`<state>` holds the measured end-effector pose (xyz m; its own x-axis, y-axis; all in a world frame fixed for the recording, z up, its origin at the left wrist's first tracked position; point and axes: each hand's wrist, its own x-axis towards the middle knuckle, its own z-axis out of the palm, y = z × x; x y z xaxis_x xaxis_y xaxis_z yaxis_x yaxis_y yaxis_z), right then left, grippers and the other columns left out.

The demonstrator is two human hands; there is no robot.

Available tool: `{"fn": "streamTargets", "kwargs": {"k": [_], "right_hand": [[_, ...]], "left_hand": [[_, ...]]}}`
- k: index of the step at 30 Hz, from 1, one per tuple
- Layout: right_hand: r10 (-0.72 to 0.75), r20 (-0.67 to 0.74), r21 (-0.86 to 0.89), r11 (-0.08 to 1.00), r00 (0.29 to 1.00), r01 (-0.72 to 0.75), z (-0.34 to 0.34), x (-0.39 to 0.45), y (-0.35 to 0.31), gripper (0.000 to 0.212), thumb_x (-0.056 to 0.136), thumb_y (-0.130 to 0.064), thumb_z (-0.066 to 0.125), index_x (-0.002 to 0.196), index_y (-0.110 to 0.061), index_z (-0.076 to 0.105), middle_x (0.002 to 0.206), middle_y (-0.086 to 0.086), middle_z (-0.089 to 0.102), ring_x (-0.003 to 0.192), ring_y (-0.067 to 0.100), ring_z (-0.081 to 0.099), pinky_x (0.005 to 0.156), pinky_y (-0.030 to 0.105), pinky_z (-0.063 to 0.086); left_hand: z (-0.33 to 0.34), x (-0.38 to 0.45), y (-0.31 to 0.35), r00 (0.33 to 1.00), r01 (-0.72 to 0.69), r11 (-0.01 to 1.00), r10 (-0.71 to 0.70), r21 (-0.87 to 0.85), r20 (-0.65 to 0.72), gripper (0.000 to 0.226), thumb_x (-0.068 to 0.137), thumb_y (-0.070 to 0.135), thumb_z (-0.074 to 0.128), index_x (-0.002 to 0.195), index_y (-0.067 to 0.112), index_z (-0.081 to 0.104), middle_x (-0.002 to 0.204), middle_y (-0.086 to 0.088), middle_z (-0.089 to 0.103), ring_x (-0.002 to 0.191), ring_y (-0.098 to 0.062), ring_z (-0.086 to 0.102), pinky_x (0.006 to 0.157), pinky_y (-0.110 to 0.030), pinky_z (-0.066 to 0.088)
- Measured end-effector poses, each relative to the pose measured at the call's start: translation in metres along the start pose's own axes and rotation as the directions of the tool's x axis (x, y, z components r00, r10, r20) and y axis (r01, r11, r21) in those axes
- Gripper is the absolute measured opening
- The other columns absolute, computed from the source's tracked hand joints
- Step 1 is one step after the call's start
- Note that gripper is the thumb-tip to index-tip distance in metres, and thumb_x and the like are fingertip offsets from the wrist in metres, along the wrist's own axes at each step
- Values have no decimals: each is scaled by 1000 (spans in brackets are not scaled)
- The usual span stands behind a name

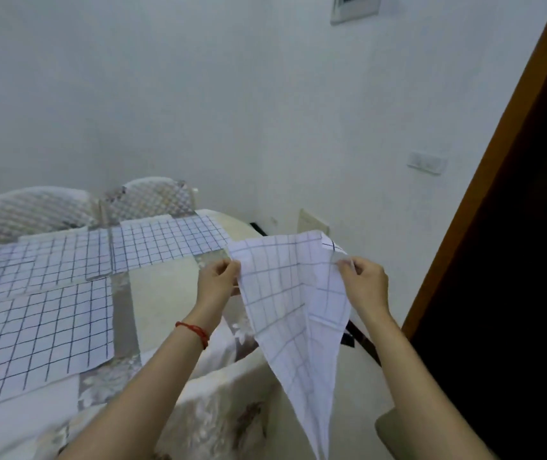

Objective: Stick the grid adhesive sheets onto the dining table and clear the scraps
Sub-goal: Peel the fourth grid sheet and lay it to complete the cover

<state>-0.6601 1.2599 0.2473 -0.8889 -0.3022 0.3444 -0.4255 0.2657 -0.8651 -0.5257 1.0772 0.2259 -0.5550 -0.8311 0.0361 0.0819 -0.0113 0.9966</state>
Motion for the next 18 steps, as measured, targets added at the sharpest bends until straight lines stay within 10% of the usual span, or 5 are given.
{"fn": "streamTargets", "kwargs": {"k": [9, 18], "right_hand": [[-70, 115, -97, 992, 991, 82, 102, 143, -43, 15, 79, -17, 60, 69, -8, 66, 71, 6, 63, 74, 23, 56, 64, 29, 41], [-82, 199, -144, 983, 977, 112, 206, 250, -66, 25, 78, -20, 65, 58, -9, 56, 53, 5, 45, 60, 23, 46, 52, 29, 31]], "left_hand": [[-60, 159, 22, 981, -89, 995, 96, 47, -168, 21, 89, 14, 53, 69, 7, 55, 75, -11, 52, 75, -22, 49, 68, -37, 43], [-140, 283, 44, 919, -149, 976, 196, 158, -343, 24, 85, 14, 56, 62, 13, 58, 63, -6, 50, 63, -18, 45, 61, -30, 38]]}}
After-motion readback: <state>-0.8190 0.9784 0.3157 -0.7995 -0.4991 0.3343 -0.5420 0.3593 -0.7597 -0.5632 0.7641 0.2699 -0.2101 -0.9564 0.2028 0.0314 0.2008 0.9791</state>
